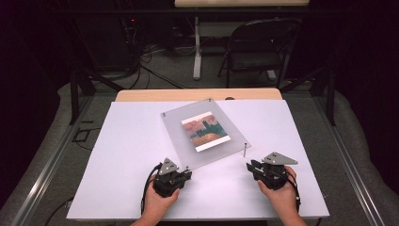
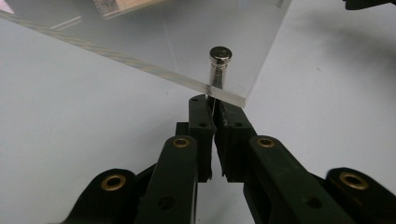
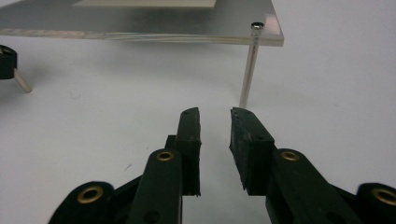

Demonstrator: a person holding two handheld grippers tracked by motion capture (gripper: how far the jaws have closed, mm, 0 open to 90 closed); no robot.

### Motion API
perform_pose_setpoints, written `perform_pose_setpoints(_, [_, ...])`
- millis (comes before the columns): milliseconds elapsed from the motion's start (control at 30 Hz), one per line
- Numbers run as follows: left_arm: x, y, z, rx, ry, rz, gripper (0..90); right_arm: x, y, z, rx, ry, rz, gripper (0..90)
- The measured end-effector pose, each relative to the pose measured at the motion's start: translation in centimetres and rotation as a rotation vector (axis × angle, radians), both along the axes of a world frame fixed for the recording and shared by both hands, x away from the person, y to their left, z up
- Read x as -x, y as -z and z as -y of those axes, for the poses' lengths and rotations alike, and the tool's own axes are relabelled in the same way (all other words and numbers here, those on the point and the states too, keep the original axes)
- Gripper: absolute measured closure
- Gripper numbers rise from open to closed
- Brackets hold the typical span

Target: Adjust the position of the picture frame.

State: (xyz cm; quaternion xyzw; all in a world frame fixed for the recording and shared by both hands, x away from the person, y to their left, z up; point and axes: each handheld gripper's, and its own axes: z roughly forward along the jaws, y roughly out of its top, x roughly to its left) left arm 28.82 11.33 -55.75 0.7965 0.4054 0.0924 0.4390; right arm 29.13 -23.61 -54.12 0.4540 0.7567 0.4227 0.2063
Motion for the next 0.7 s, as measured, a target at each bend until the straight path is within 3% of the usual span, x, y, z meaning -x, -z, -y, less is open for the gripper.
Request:
perform_pose_setpoints(200, [0.0,0.0,-0.1,0.002,0.0,-0.003,85.3,-1.3,0.5,0.0,0.015,0.015,-0.02,76.9])
perform_pose_setpoints(367, [0.1,-0.1,-0.3,0.002,-0.007,-0.009,85.3,-2.3,0.5,-0.1,0.013,0.025,-0.01,77.0])
perform_pose_setpoints(600, [0.1,-0.1,-0.4,0.004,-0.01,-0.006,85.3,-4.5,1.4,-0.9,0.023,0.009,-0.059,70.7])
perform_pose_setpoints(700, [0.1,-0.1,-0.4,0.004,-0.01,-0.006,85.3,-4.9,1.5,-1.0,0.019,0.015,-0.056,70.8])
